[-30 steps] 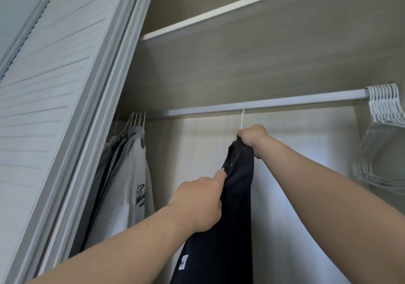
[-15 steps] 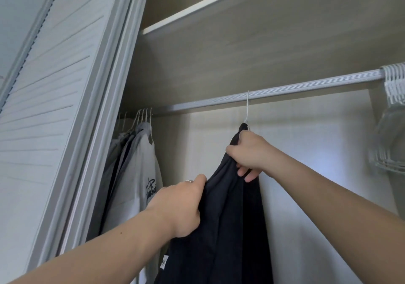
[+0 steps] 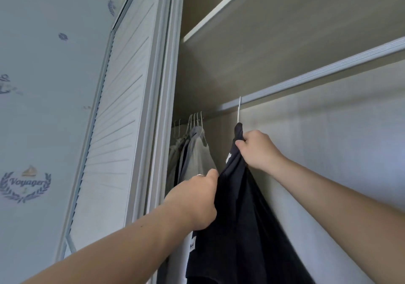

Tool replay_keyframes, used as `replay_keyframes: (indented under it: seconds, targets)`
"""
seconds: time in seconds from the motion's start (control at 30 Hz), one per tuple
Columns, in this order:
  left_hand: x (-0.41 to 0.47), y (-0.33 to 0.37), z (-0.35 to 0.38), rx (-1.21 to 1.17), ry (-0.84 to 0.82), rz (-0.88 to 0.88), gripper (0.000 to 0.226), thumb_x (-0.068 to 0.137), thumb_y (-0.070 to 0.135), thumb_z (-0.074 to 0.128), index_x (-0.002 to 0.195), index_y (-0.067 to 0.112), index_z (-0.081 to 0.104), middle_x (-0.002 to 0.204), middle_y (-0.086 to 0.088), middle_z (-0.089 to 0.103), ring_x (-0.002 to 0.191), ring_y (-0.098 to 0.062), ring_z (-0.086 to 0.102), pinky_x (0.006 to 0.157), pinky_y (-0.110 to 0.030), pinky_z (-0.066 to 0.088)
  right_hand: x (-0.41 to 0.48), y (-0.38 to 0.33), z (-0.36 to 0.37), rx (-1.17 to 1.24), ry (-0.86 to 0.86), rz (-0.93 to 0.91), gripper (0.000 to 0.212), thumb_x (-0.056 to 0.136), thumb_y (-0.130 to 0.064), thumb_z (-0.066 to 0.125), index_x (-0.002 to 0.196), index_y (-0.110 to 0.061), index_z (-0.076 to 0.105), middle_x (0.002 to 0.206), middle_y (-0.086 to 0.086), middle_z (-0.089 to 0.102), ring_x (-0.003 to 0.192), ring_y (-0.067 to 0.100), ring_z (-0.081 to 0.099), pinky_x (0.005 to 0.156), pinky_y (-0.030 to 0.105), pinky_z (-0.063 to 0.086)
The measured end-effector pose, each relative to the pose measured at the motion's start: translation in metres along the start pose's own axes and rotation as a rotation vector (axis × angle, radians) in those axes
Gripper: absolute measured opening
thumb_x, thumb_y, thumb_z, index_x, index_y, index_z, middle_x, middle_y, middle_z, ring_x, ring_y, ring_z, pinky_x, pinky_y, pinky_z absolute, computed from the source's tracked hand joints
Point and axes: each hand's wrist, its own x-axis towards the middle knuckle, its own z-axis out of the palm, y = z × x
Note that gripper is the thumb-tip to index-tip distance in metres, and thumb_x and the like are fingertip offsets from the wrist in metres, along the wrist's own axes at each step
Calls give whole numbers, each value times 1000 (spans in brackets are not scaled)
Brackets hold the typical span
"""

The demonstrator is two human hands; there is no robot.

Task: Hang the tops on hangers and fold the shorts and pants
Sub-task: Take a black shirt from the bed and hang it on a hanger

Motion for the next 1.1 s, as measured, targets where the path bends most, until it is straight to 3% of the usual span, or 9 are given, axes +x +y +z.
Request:
replay_keyframes:
  seconds: [0.1,0.23,0.33,0.5,0.7,0.8,0.9,1.0,1.1]
  targets:
    - [2,-7,10,58,2,-62,41,86,3,49,121,20,37,90,1,49,77,-22,58,60,-34,47,16,-1,27,37,-4,-6,32,98,-19,53,68,-8,48,77,12,56,81,35,57,65,32,38]
    - [6,-11,27,71,-39,-147,42,83,-3,48,115,20,35,86,-1,50,69,-18,56,52,-31,42,36,3,62,109,-27,-10,42,100,-22,55,62,-10,39,73,12,50,78,34,55,66,32,37]
    - [14,-16,33,97,-58,-189,55,82,-5,49,129,19,34,86,-1,50,67,-18,56,51,-31,45,49,2,87,127,-22,-7,46,100,-26,56,61,-11,36,68,8,47,71,32,51,64,32,36]
    - [26,-20,31,179,-73,-215,46,85,-1,53,123,17,36,84,-1,49,69,-18,56,56,-32,49,65,-2,115,149,-44,14,48,101,-29,57,60,-11,38,68,7,48,63,29,49,63,32,36]
    - [18,-17,28,378,-45,-123,45,86,-1,55,123,16,36,92,-1,49,78,-21,49,62,-36,43,56,15,126,197,-35,-8,43,101,-33,56,67,-8,47,71,10,55,71,35,56,62,37,42]
    - [12,-14,22,530,86,25,42,85,2,54,121,17,39,104,-5,55,91,-24,47,74,-35,35,49,23,117,263,-56,-40,23,100,-32,57,105,-12,66,100,9,69,96,31,64,82,36,51]
    - [-1,-15,10,619,225,133,30,85,10,52,112,19,48,104,-3,56,88,-23,41,75,-36,30,34,22,106,300,-49,-121,46,101,-38,52,144,-23,45,139,3,54,129,24,49,101,37,42]
    - [-22,-24,-7,628,374,202,17,90,24,51,105,22,60,107,1,61,103,-25,52,84,-39,40,13,9,91,188,55,-264,56,103,-46,40,155,-28,28,158,0,33,147,25,25,117,49,28]
    - [-52,-39,-32,655,401,154,28,92,36,51,111,21,64,127,-3,62,128,-31,49,99,-45,39,-14,-19,78,5,141,-387,61,102,-54,27,158,-33,16,166,-4,15,154,21,3,122,52,8]
